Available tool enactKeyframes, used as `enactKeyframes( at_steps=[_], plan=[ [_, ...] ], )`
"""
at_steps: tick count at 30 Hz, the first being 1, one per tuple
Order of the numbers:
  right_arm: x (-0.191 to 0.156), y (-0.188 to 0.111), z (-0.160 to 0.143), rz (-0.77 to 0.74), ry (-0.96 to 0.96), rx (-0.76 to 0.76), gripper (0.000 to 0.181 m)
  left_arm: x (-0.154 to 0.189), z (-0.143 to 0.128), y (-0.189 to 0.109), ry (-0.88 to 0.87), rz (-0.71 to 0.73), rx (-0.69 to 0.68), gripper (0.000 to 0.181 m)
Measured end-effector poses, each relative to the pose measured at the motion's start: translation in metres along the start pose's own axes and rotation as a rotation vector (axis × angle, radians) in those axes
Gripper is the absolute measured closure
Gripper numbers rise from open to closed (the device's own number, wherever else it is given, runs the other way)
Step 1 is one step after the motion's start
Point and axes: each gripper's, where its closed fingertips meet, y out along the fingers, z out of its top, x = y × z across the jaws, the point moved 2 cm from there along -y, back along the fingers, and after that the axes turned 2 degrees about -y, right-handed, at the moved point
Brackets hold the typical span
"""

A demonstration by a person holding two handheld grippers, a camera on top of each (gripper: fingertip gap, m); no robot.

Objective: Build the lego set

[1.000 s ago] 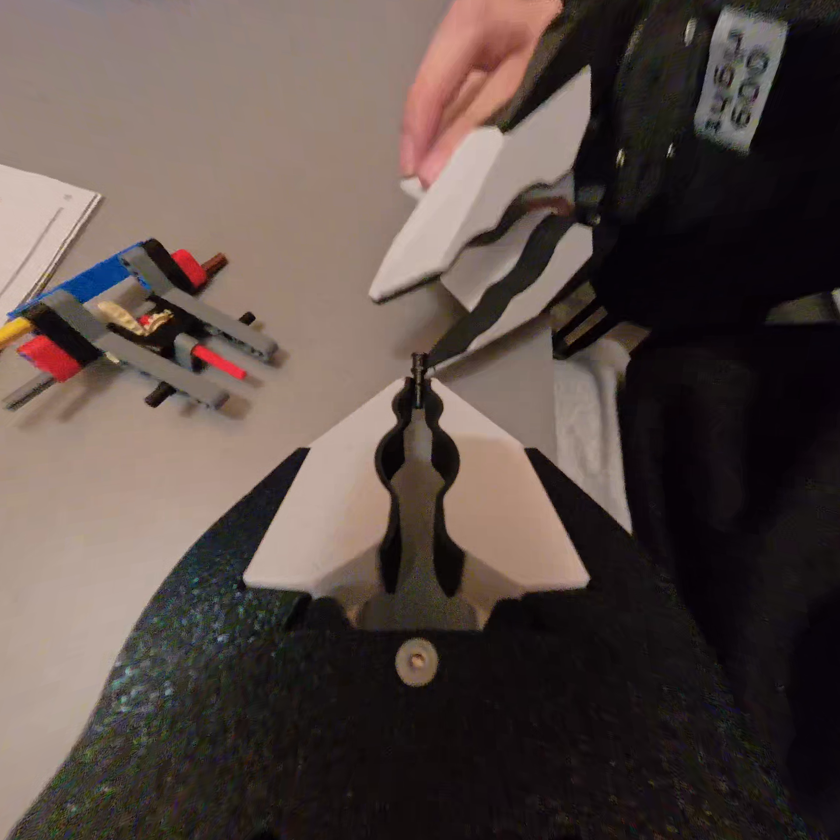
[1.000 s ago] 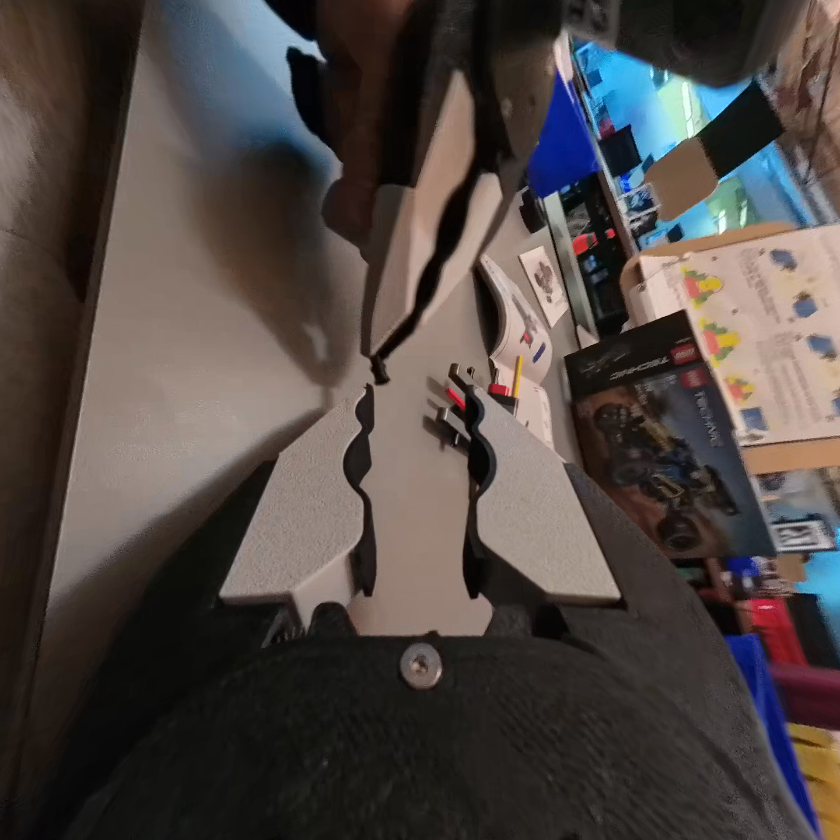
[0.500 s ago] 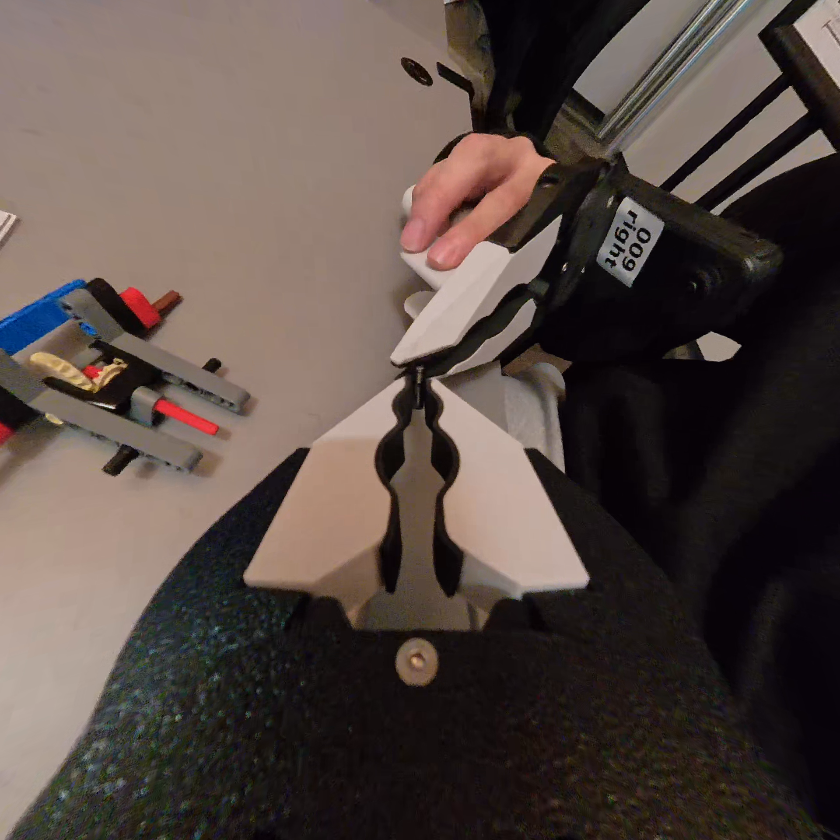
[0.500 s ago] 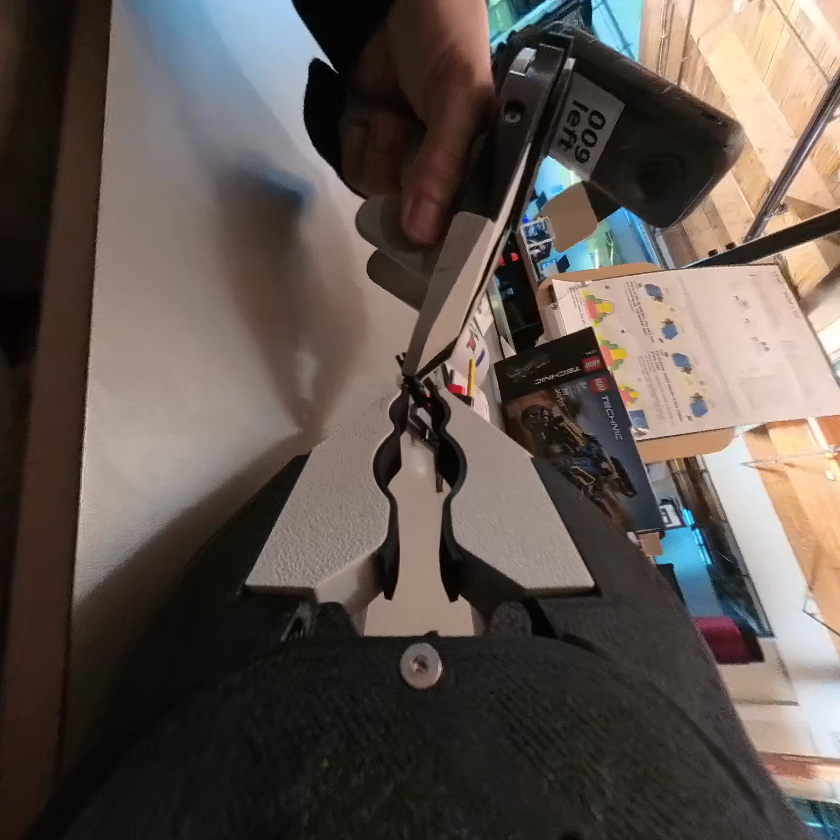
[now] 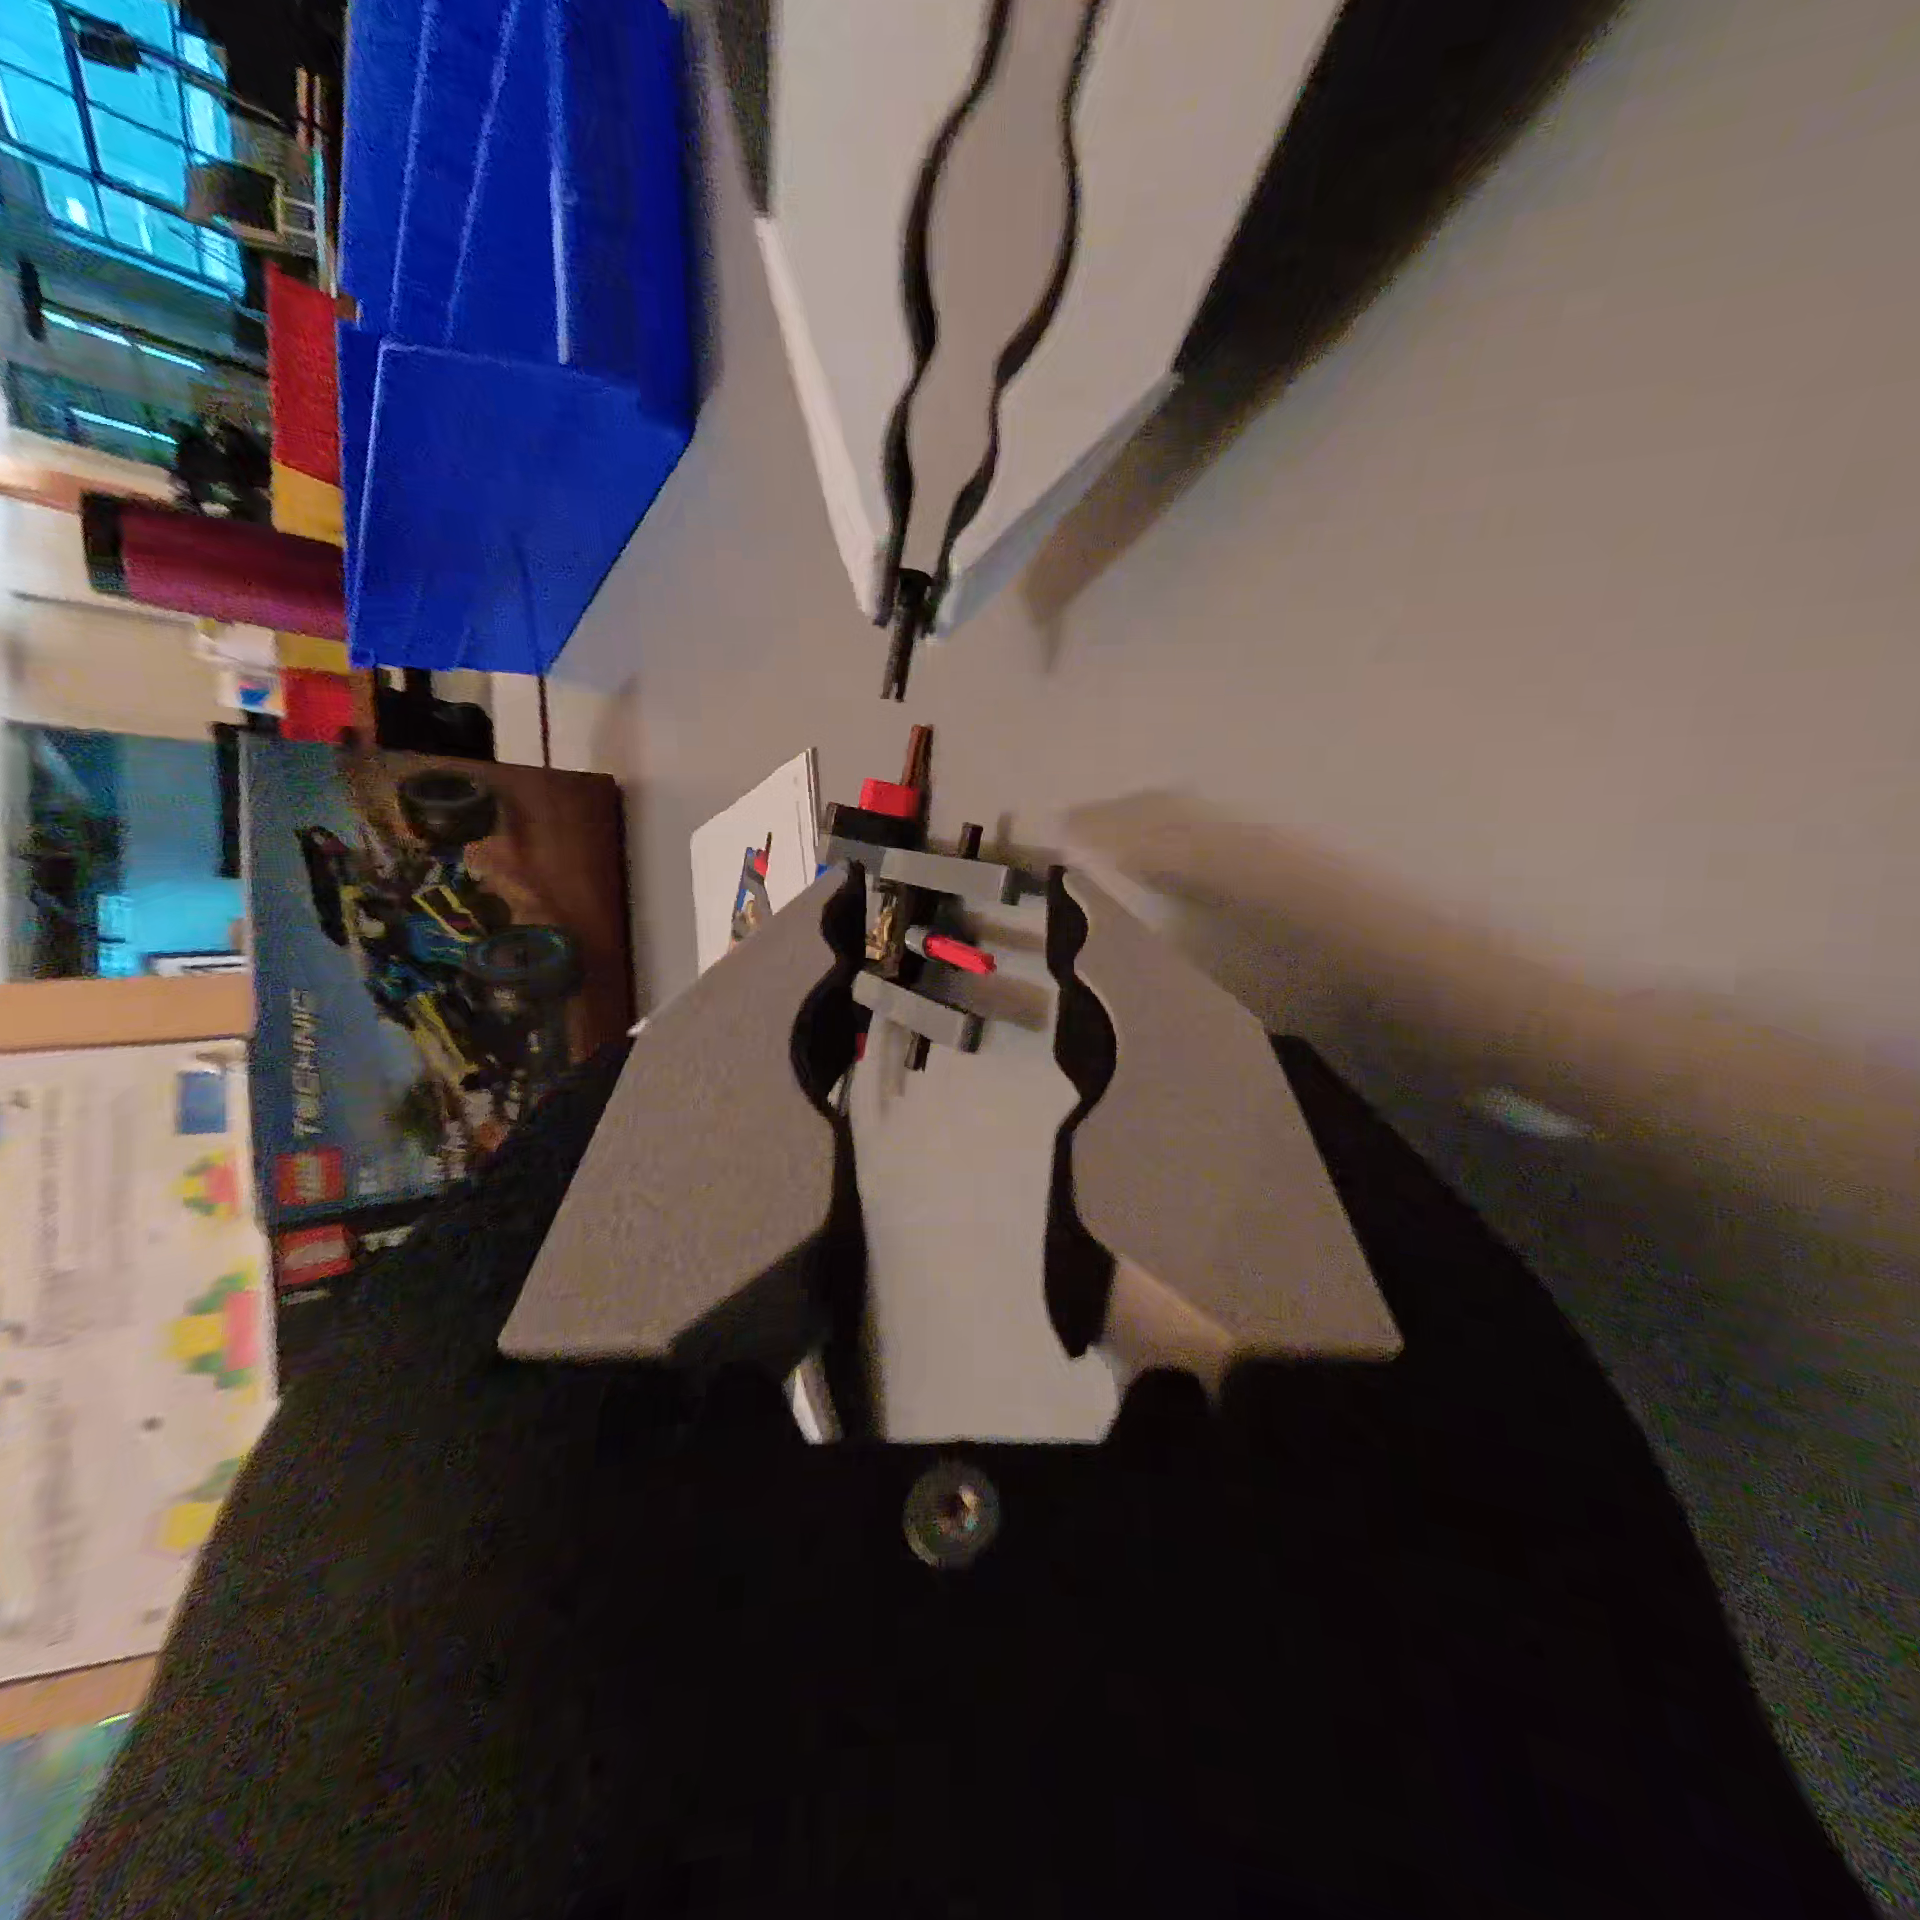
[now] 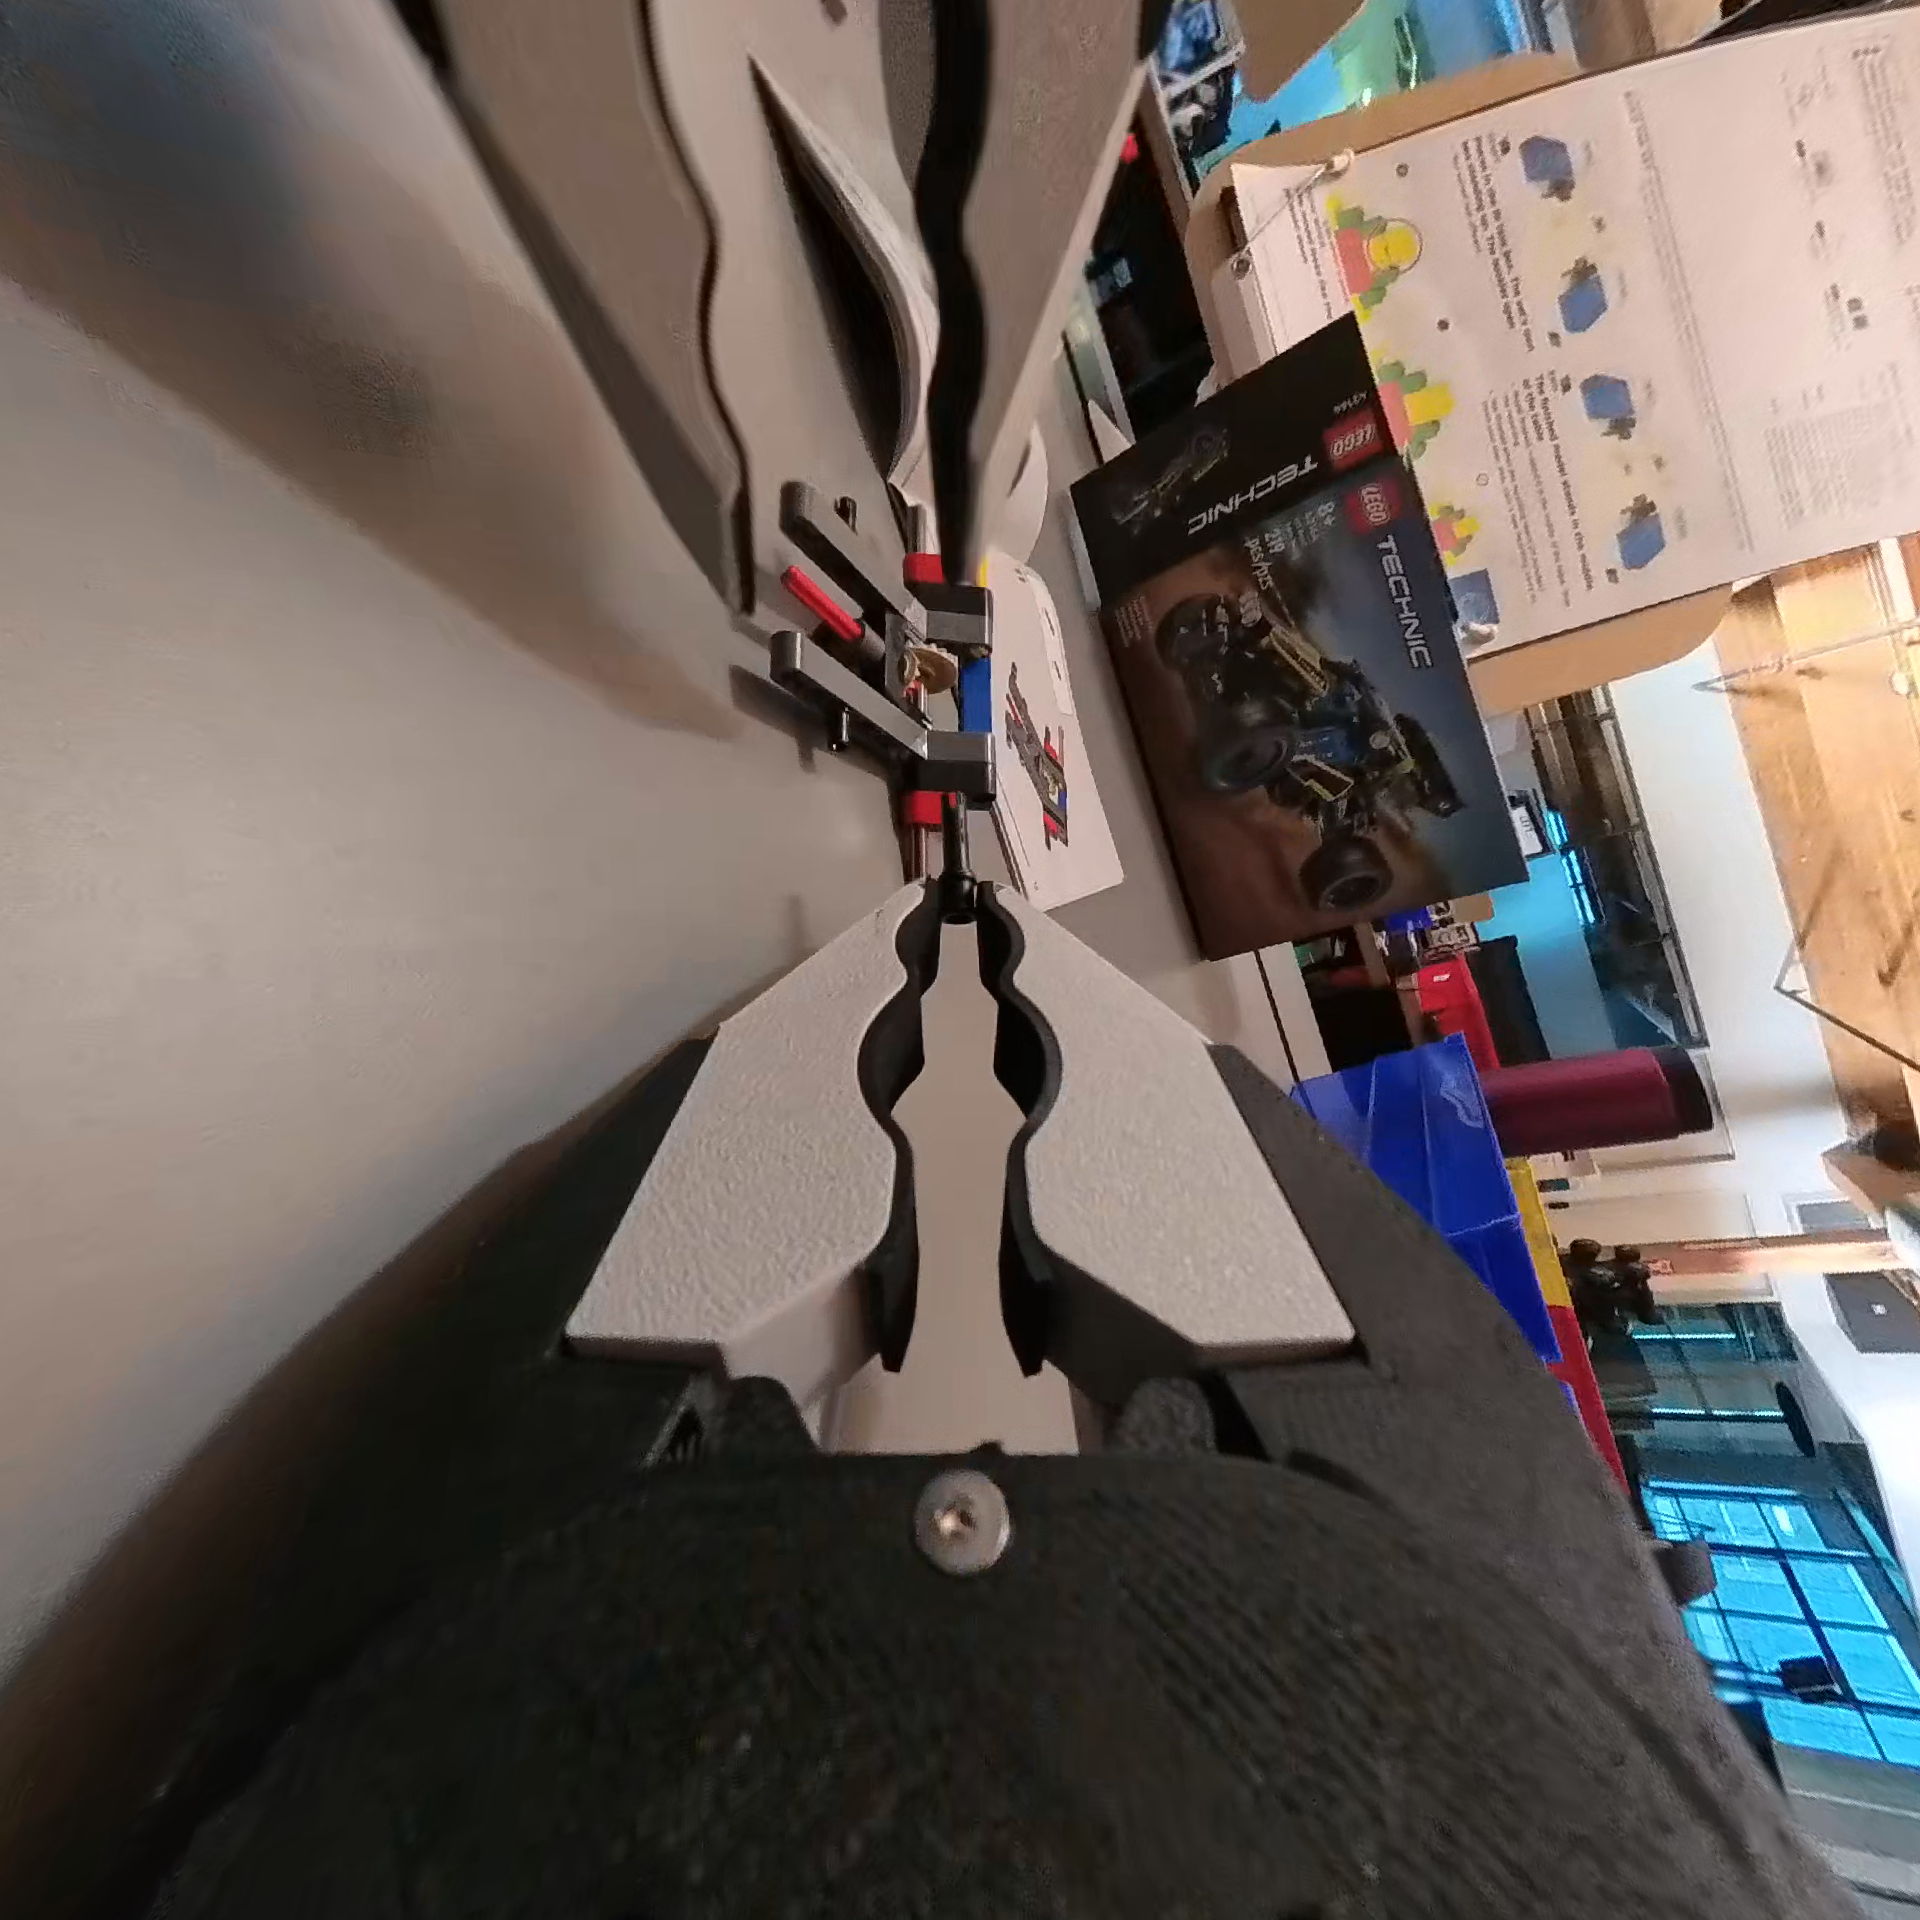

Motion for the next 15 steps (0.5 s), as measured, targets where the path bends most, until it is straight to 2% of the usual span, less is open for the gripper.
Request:
enactKeyframes(
  at_steps=[3,6,8,11,15],
  plan=[
    [-0.001,0.000,0.000,-0.004,-0.020,-0.006,0.177,0.008,-0.006,0.013,0.226,0.089,-0.088,0.154],
    [-0.003,-0.001,0.003,0.000,-0.033,0.007,0.176,0.007,-0.011,0.022,0.294,0.154,-0.131,0.166],
    [-0.003,-0.001,0.003,0.003,-0.029,0.008,0.176,0.005,-0.010,0.023,0.275,0.181,-0.120,0.174],
    [-0.002,-0.002,0.004,-0.005,-0.030,0.018,0.176,-0.003,-0.004,0.017,0.243,0.251,-0.060,0.176],
    [0.000,-0.006,0.012,-0.021,-0.027,0.074,0.177,-0.016,0.002,0.002,0.017,0.230,0.090,0.176]
  ],
)
